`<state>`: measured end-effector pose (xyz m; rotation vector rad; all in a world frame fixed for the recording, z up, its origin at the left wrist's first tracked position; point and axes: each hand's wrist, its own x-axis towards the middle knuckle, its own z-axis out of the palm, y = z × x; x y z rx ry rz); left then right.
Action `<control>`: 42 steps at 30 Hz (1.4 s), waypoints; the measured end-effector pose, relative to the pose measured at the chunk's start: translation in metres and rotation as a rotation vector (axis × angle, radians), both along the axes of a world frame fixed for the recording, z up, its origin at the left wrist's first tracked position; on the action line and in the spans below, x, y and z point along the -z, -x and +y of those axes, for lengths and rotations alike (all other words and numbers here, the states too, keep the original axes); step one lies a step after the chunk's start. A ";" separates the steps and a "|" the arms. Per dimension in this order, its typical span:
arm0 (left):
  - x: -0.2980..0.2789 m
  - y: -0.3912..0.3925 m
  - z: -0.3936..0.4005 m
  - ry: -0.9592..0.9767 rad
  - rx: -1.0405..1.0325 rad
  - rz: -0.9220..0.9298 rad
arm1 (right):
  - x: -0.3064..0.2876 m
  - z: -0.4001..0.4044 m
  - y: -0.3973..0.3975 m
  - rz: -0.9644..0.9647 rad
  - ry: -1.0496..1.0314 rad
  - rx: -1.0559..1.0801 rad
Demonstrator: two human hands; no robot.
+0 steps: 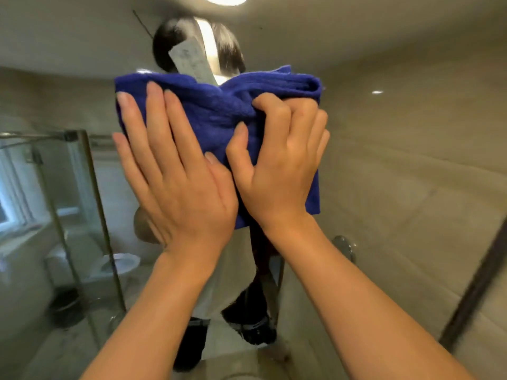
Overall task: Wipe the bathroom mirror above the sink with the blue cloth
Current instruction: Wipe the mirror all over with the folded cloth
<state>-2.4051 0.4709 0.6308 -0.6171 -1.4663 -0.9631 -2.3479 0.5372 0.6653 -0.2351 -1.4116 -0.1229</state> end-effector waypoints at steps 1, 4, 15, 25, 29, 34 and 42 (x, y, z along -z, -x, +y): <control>0.000 -0.011 0.014 0.009 0.011 0.006 | 0.001 0.014 -0.011 0.007 0.003 0.013; 0.000 -0.046 0.057 0.045 0.040 0.025 | 0.006 0.058 -0.048 0.029 0.017 0.050; -0.001 -0.182 0.215 0.098 0.195 0.049 | 0.014 0.227 -0.182 0.065 -0.008 0.116; 0.007 -0.268 0.324 0.123 0.196 0.048 | 0.024 0.338 -0.271 0.074 -0.021 0.144; 0.010 -0.273 0.333 0.111 0.178 0.047 | 0.027 0.343 -0.276 0.085 -0.012 0.155; 0.019 -0.274 0.331 0.152 0.224 0.060 | 0.034 0.342 -0.278 0.103 0.015 0.163; 0.026 -0.261 0.318 0.187 0.208 0.106 | 0.033 0.317 -0.270 0.122 0.194 0.140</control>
